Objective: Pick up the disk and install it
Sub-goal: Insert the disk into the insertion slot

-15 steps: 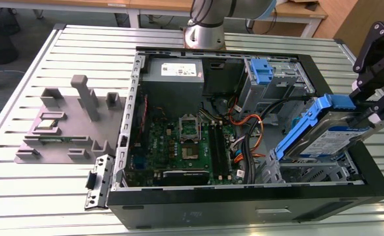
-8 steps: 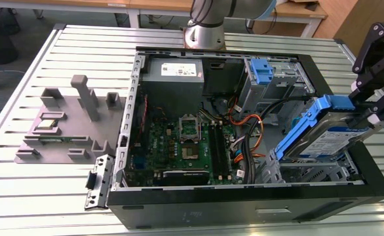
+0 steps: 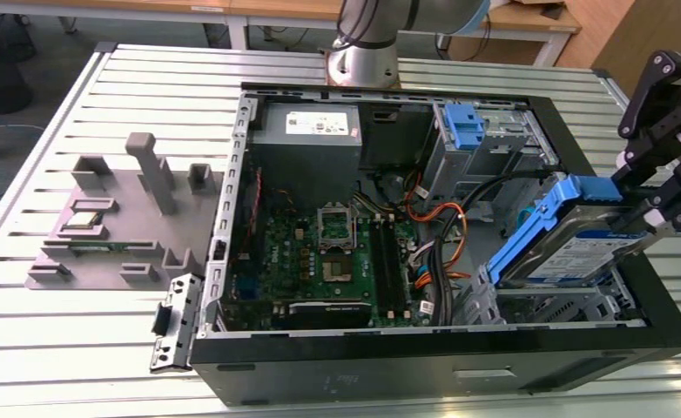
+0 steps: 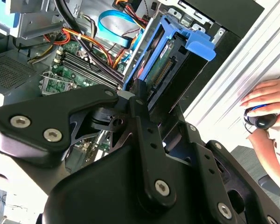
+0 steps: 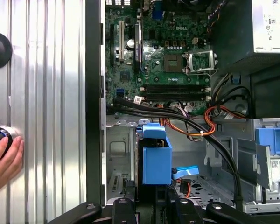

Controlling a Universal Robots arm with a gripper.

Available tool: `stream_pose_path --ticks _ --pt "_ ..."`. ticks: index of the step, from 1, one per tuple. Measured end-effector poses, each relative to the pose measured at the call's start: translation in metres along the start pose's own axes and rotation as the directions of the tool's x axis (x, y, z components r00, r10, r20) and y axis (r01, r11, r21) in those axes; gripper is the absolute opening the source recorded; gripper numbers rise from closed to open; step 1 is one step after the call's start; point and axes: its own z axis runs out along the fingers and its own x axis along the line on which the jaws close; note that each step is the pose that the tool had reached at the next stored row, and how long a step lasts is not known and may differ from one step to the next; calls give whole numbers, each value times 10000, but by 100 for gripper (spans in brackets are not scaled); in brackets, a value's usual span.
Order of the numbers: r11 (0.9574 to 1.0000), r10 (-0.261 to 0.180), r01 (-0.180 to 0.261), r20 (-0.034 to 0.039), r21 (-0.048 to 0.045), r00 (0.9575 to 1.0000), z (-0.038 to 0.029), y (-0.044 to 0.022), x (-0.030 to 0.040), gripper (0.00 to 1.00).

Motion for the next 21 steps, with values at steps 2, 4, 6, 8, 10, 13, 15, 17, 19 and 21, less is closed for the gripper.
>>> stream_pose_path --ticks 2,4,6,8,10,13,15,17,19,21 --pt "10000 1 -1 0 0 10000 20 -1 1 35" --pt "10000 0 0 1 0 10000 44 -2 3 35" --pt "10000 0 0 1 0 10000 76 -3 6 35" --pt "10000 0 0 -1 0 10000 106 -5 8 35" --pt "10000 0 0 0 0 10000 139 -6 10 35" --pt "10000 0 0 1 0 10000 193 -8 14 35" --pt "10000 0 0 0 1 10000 228 -10 17 35" --pt "10000 0 0 0 0 10000 264 -12 20 35" --pt "10000 0 0 1 0 10000 302 -13 22 35" --pt "10000 0 0 1 0 10000 337 -15 25 35"
